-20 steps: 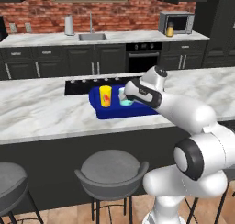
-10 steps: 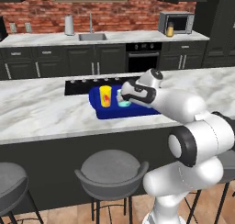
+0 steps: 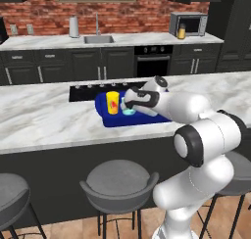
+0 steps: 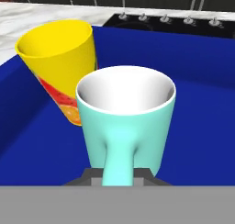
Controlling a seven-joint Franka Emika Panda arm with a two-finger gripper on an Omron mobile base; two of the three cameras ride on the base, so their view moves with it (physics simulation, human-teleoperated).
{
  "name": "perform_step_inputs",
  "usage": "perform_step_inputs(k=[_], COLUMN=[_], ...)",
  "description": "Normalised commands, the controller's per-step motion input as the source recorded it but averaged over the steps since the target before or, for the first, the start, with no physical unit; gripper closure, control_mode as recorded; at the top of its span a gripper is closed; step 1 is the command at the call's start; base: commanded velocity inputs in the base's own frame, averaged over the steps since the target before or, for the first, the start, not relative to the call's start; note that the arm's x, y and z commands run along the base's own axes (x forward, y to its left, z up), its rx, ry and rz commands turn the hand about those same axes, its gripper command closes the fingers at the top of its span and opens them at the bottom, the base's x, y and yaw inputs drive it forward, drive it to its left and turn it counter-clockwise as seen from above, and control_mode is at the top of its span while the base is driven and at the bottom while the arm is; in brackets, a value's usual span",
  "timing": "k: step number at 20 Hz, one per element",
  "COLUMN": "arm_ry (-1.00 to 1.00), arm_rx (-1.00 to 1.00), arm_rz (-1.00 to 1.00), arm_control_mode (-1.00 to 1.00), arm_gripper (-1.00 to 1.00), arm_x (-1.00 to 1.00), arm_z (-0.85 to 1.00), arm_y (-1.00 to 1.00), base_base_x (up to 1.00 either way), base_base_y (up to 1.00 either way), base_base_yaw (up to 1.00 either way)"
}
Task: There is a tray on the dining counter. Grab the cup, mug, and pitcher and place them on the tray. The pitcher may be placed next to the tray if it cannot fit the tray.
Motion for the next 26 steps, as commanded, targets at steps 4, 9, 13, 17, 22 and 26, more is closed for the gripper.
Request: perform_step_inputs(k=[4, 9, 13, 17, 22, 26], arm_ry=[0.01, 0.02, 0.03, 0.0, 0.0, 0.0], arm_rx=[0.0, 0.0, 0.0, 0.0, 0.0, 0.0], arm_rz=[0.0, 0.0, 0.0, 0.0, 0.0, 0.0], arm_control_mode=[-1.0, -1.0, -1.0, -1.0, -1.0, -1.0], arm_gripper=[1.0, 1.0, -1.0, -1.0, -1.0, -1.0], arm_x=[0.14, 0.11, 0.01, 0.0, 0.0, 0.0], arm_z=[-0.13, -0.11, -0.02, 0.0, 0.0, 0.0], arm_y=[0.12, 0.09, 0.04, 0.0, 0.0, 0.0], base_base_x=[0.0, 0.0, 0.0, 0.0, 0.0, 0.0], base_base_y=[0.0, 0.0, 0.0, 0.0, 0.0, 0.0], base_base_yaw=[0.0, 0.0, 0.0, 0.0, 0.0, 0.0])
